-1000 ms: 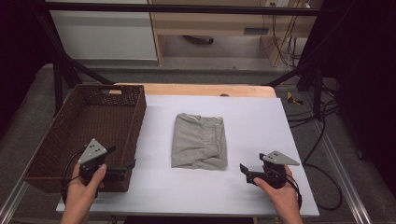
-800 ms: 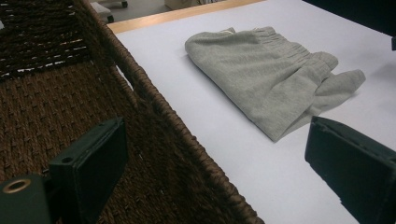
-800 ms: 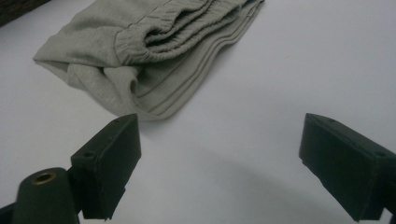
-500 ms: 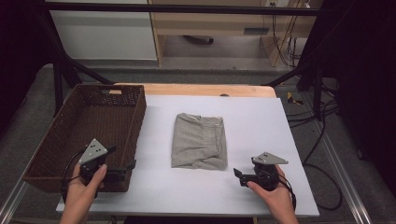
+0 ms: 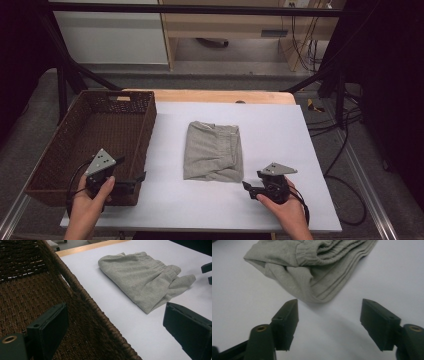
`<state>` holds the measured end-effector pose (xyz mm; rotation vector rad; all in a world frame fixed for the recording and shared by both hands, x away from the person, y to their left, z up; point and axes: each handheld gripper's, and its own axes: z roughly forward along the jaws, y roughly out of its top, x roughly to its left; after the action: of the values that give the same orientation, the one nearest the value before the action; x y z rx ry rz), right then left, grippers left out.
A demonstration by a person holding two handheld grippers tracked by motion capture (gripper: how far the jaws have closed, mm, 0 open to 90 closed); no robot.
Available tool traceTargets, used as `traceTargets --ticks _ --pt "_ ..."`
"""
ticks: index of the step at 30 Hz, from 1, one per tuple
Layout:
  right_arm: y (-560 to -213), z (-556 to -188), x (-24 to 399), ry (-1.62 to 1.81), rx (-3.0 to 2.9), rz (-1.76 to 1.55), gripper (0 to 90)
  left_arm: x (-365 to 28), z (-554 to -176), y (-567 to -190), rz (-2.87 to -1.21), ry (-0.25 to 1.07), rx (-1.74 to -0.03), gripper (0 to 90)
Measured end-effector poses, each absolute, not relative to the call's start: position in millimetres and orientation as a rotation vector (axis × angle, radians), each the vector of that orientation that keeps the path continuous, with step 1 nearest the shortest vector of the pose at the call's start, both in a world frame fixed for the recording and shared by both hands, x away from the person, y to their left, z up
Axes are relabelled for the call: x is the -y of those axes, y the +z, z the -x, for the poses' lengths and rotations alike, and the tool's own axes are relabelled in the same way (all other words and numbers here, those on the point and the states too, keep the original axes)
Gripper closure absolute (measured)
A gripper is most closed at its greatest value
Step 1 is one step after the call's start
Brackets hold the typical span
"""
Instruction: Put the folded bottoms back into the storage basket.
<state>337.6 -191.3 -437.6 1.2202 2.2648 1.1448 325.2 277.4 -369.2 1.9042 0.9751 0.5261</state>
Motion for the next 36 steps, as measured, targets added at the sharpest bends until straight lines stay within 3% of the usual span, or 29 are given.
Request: traceTargets --ticks 4,16,25,36 --pt "-438.3 -340.3 184.4 1.161 -2.291 -1.192 43.4 -277.2 -325.3 -369.1 -1.918 0.531 -0.972 6.6" --pt "-441.2 -362.3 151.9 1.146 -2.305 -1.12 54.0 -276.2 -325.3 -369.4 -1.924 0.536 -0.972 6.8" --pt "-452.4 -365.0 143.2 1.079 -2.381 -1.099 86.9 -276.2 -326.1 -369.2 -1.931 0.53 -0.975 6.9" --pt "-451.6 -357.2 148.6 1.114 -2.395 -1.129 87.5 -277.3 -327.1 -368.8 -1.929 0.513 -0.984 6.9"
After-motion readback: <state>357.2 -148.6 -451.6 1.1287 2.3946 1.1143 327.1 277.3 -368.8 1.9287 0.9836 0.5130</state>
